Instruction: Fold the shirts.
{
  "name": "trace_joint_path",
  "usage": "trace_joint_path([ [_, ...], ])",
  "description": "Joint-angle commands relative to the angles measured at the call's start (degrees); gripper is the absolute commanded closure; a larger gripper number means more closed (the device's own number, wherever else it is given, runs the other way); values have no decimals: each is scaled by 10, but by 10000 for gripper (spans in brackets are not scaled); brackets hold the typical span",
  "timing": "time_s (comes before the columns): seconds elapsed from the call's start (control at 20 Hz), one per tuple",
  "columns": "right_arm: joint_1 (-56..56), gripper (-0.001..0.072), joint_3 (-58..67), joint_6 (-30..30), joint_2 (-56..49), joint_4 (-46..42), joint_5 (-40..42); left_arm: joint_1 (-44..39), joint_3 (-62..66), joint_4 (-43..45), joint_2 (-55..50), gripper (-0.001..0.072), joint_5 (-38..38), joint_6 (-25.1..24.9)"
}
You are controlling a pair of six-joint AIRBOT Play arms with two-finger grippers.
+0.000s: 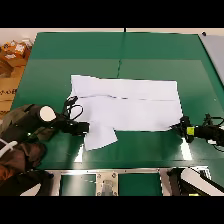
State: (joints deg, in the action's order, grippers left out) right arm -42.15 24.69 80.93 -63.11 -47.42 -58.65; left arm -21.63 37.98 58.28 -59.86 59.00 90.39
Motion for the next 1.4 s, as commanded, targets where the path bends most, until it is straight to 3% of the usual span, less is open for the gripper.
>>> trace_joint_path([
  [0.0, -21, 698, 28, 34, 47, -58, -86, 0, 41, 59, 54, 684, 116, 32],
  [0.15, -23, 698, 48, 50, 103, -73, -122, 0, 61, 62, 89, 684, 141, 41],
  [0.35, -22, 698, 119, 61, 139, -67, -154, 0, 131, 77, 90, 684, 116, 30],
  [0.6, 30, 698, 187, 61, 106, -36, -113, 0, 203, 133, 41, 684, 51, 17],
  [1.05, 142, 698, 318, 61, -138, 5, 31, 39, 354, 134, -201, 683, -23, -15],
  [1.25, 165, 693, 407, 54, -273, 42, 67, 75, 438, 59, -316, 681, -46, -91],
  [1.35, 171, 507, 459, 49, -330, 69, 96, 75, 464, 40, -363, 673, -85, -102],
])
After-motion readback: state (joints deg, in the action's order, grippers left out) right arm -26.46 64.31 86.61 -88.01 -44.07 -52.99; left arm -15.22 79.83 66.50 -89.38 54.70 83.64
